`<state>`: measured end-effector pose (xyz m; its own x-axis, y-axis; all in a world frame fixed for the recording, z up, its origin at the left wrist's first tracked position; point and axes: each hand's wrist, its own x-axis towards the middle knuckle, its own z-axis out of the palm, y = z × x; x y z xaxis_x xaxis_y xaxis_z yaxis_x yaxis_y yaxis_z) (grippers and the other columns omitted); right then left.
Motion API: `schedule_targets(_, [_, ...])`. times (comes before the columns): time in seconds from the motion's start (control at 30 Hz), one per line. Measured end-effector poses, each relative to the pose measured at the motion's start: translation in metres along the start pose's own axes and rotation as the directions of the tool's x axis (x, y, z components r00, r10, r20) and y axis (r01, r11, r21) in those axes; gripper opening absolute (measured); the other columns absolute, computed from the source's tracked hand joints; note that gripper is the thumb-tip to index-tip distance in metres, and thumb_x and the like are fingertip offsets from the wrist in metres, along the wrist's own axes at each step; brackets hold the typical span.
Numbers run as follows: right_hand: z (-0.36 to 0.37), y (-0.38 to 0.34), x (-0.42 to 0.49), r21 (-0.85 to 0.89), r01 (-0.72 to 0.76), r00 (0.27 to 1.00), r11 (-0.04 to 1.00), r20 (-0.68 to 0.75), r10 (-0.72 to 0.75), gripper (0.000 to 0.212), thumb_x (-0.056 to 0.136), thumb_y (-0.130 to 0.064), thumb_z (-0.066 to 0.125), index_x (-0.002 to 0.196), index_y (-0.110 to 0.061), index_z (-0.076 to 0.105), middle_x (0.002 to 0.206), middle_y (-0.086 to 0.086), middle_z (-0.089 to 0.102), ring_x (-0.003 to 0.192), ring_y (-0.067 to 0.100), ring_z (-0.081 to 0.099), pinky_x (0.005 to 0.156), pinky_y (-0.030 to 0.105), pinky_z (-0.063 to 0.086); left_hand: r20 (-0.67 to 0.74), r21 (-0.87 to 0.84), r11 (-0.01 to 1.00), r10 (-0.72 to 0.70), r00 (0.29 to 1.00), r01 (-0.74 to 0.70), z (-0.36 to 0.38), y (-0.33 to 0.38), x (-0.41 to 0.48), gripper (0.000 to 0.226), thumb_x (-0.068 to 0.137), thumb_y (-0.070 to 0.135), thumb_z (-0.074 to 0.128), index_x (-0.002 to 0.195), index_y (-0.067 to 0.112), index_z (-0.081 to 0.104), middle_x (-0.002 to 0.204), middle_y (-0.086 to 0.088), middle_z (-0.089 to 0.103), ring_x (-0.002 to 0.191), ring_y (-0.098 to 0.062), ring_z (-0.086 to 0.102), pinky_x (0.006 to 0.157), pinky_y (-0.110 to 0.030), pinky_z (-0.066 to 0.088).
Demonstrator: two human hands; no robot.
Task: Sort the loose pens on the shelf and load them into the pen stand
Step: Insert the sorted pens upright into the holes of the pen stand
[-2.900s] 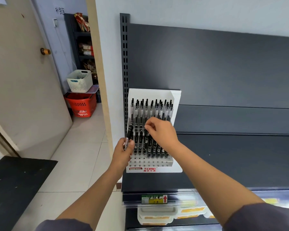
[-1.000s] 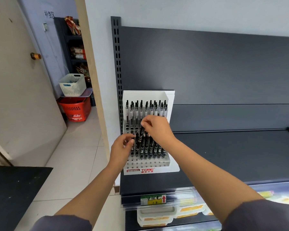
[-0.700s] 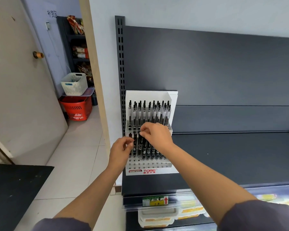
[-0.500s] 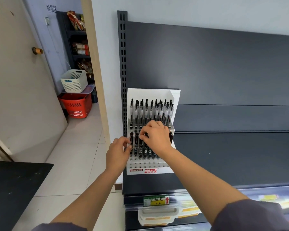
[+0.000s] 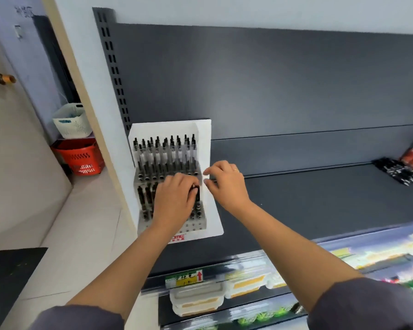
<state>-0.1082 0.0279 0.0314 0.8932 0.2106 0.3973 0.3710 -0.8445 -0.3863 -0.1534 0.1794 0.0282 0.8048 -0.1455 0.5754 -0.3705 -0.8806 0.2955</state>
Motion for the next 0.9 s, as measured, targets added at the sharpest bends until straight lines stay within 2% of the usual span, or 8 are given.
schedule_targets(0.1, [-0.037, 0.054, -0.021, -0.048, -0.022, 1.000, 0.999, 0.008, 0.023, 0.023, 0.092, -0.026, 0.055, 0.113, -0.021, 0.065, 0.119, -0.001, 0.054, 0.111, 0.025, 0.046, 0.089, 0.038, 0.043, 0.060, 0.039, 0.991, 0.122, 0.991, -0.124, 0.028, 0.058, 0.016, 0.014, 0.087, 0.019, 0.061, 0.100, 0.019, 0.064, 0.097, 0.000, 0.062, 0.087, -0.027, 0.056, 0.075, -0.037, 0.040])
schedule_targets(0.23, [-0.099, 0.140, -0.058, -0.101, -0.104, 0.994, 0.989, 0.007, 0.105, 0.026, 0.094, -0.026, 0.052, 0.116, -0.019, 0.063, 0.118, 0.002, 0.056, 0.110, 0.026, 0.048, 0.091, 0.038, 0.043, 0.160, -0.027, 0.980, 0.198, 0.967, -0.197, 0.080, 0.150, 0.040, 0.022, 0.093, 0.029, 0.050, 0.114, 0.025, 0.057, 0.110, 0.005, 0.059, 0.099, -0.023, 0.052, 0.081, -0.035, 0.037])
schedule_targets(0.37, [-0.152, 0.218, -0.099, -0.163, -0.218, 0.976, 0.962, -0.012, 0.219, 0.027, 0.096, -0.027, 0.048, 0.117, -0.019, 0.061, 0.112, 0.004, 0.060, 0.104, 0.028, 0.052, 0.083, 0.038, 0.046, 0.222, -0.129, 0.966, 0.249, 0.943, -0.224, 0.126, 0.233, 0.059, 0.021, 0.092, 0.027, 0.051, 0.112, 0.023, 0.057, 0.105, 0.002, 0.061, 0.097, -0.023, 0.054, 0.081, -0.037, 0.042])
schedule_targets(0.5, [-0.197, 0.291, -0.133, -0.251, -0.319, 0.946, 0.914, -0.029, 0.322, 0.027, 0.096, -0.031, 0.046, 0.117, -0.023, 0.060, 0.111, 0.002, 0.060, 0.104, 0.027, 0.053, 0.082, 0.037, 0.045, 0.279, -0.210, 0.939, 0.325, 0.904, -0.273, 0.172, 0.310, 0.074, 0.022, 0.092, 0.026, 0.052, 0.113, 0.022, 0.056, 0.101, 0.002, 0.060, 0.096, -0.024, 0.055, 0.082, -0.040, 0.043])
schedule_targets(0.8, [-0.245, 0.443, -0.137, -0.247, -0.523, 0.848, 0.816, -0.050, 0.528, 0.027, 0.095, -0.031, 0.047, 0.117, -0.022, 0.061, 0.114, 0.002, 0.060, 0.107, 0.028, 0.052, 0.088, 0.040, 0.046, 0.340, -0.306, 0.905, 0.393, 0.855, -0.294, 0.284, 0.411, 0.143, 0.024, 0.093, 0.027, 0.051, 0.116, 0.025, 0.054, 0.100, 0.007, 0.059, 0.092, -0.018, 0.053, 0.082, -0.034, 0.040])
schedule_targets(0.9, [-0.255, 0.496, -0.120, -0.266, -0.568, 0.809, 0.779, -0.009, 0.587, 0.030, 0.095, -0.031, 0.047, 0.121, -0.023, 0.059, 0.119, 0.002, 0.058, 0.112, 0.029, 0.050, 0.091, 0.040, 0.045, 0.484, -0.284, 0.923, 0.372, 0.792, -0.260, 0.337, 0.433, 0.175, 0.028, 0.093, 0.031, 0.049, 0.121, 0.027, 0.051, 0.111, 0.005, 0.057, 0.102, -0.019, 0.051, 0.088, -0.036, 0.039])
